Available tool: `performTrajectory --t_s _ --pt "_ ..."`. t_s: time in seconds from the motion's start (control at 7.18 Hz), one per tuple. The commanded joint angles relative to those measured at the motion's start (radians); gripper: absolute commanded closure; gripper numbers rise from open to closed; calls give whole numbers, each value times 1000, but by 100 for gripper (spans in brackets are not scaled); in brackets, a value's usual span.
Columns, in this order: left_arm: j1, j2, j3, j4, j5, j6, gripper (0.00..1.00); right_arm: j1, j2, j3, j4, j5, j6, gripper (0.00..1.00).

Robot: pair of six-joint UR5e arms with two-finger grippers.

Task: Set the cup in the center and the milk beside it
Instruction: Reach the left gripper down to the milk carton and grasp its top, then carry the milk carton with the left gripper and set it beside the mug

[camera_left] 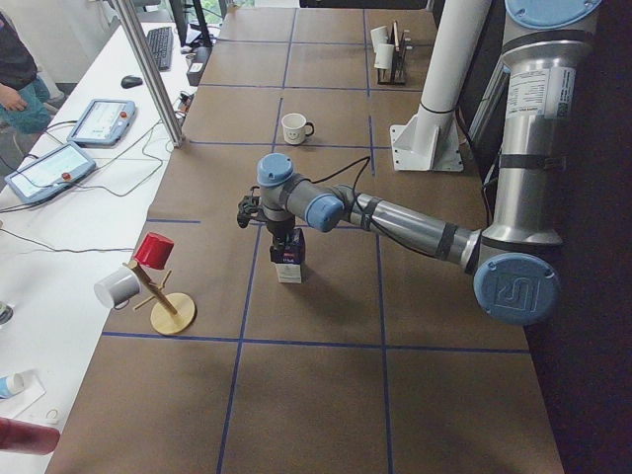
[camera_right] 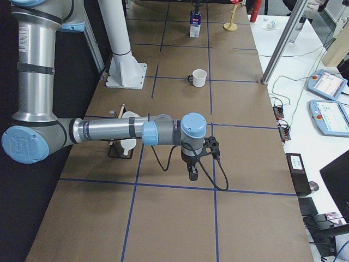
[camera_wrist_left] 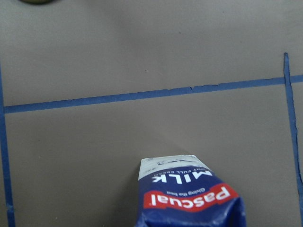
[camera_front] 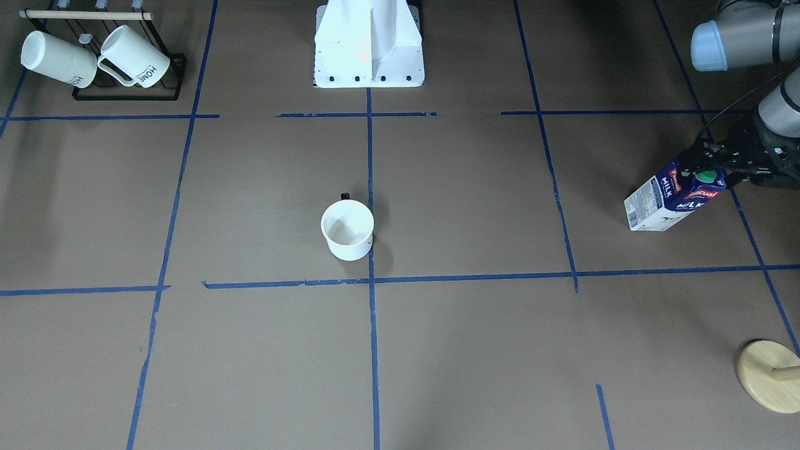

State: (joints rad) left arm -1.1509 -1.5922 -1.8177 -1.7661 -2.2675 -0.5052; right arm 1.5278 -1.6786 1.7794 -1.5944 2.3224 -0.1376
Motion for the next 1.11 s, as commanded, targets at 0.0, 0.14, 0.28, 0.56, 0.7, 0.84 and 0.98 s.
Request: performTrajectory --t_s 0.0,0.14,0.28,0.56,0.7,0.84,0.98 --pt "2 -15 3 -3 -1 -9 58 0 -1 -2 1 0 1 1" --pt "2 -29 -14 7 -4 -10 62 0 -1 -2 1 0 1 1" --pt "2 -57 -14 11 -6 -16 64 0 -1 -2 1 0 1 1" --pt "5 -234 -25 183 -6 -59 64 0 -1 -2 -1 2 3 1" --pt "45 -349 -41 297 -1 -146 64 0 -1 -2 -1 0 3 1" --pt "139 -461 -43 373 5 -277 64 -2 -1 -2 -1 0 3 1" --pt "234 -564 -22 388 55 -409 64 -3 -1 -2 -1 2 4 1"
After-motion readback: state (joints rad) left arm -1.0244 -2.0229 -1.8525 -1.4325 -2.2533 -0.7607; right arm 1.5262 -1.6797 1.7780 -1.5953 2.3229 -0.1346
